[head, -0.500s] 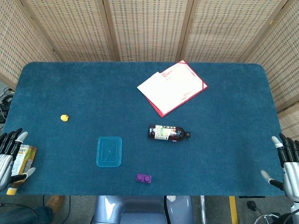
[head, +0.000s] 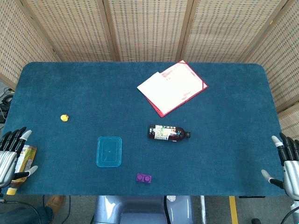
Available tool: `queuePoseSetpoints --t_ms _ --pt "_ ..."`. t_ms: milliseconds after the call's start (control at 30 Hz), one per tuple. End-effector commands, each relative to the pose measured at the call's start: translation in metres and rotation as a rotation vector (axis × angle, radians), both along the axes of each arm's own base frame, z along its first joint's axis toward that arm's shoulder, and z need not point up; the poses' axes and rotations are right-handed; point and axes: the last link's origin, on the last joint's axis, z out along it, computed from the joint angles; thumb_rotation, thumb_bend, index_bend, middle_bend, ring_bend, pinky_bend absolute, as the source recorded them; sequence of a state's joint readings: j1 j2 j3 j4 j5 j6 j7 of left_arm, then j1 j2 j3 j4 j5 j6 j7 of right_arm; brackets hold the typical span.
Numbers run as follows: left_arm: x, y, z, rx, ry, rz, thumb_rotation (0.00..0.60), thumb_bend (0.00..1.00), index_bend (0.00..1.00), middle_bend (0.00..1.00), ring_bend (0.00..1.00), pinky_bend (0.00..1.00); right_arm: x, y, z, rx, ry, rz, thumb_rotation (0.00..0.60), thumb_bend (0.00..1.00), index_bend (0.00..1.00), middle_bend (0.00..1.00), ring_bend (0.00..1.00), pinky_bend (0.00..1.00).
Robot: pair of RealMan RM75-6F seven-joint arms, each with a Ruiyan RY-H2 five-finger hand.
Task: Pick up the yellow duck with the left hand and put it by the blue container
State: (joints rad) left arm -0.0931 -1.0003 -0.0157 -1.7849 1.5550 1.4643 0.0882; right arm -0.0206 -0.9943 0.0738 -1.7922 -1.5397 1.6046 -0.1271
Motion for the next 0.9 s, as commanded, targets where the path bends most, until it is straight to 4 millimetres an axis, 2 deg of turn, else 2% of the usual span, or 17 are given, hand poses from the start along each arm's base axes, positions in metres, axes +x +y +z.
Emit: queuePoseSetpoints --t_ms 33,167,267,367,467,700,900 --pt "-0.008 0.036 -0.004 -0.01 0.025 0.018 0.6 0.14 0.0 0.0 0.0 0.0 0.0 0.0 0.0 0.003 0.003 0.001 0.6 0.0 0.08 0.0 0.0 0.0" --pt "-0.016 0.091 -0.008 0.015 -0.016 -0.008 0.6 0.13 0.0 0.0 0.0 0.0 0.001 0.0 -0.004 0.017 0.008 0.004 0.6 0.0 0.08 0.0 0.0 0.0" --pt "-0.032 0.128 -0.017 0.0 -0.013 0.006 0.6 0.13 0.02 0.0 0.0 0.0 0.0 -0.002 -0.008 0.021 0.025 -0.001 0.6 0.0 0.08 0.0 0.0 0.0" --pt "-0.041 0.155 -0.024 -0.008 0.023 0.009 0.6 0.13 0.11 0.0 0.0 0.0 0.0 -0.004 -0.012 0.02 0.039 -0.009 0.6 0.0 0.09 0.0 0.0 0.0" --pt "-0.052 0.181 -0.038 -0.046 0.041 0.046 0.6 0.18 0.17 0.0 0.0 0.0 -0.003 -0.008 -0.015 0.02 0.05 -0.025 0.6 0.0 0.09 0.0 0.0 0.0" --pt "-0.06 0.22 -0.071 -0.124 0.068 0.118 0.6 0.29 0.26 0.0 0.0 0.0 -0.011 -0.017 -0.014 0.005 0.056 -0.07 0.6 0.0 0.1 0.0 0.0 0.0" --pt "-0.058 0.233 -0.099 -0.153 0.088 0.133 0.6 0.35 0.3 0.0 0.0 0.0 -0.014 -0.02 -0.013 0.0 0.051 -0.089 0.6 0.0 0.1 0.0 0.0 0.0"
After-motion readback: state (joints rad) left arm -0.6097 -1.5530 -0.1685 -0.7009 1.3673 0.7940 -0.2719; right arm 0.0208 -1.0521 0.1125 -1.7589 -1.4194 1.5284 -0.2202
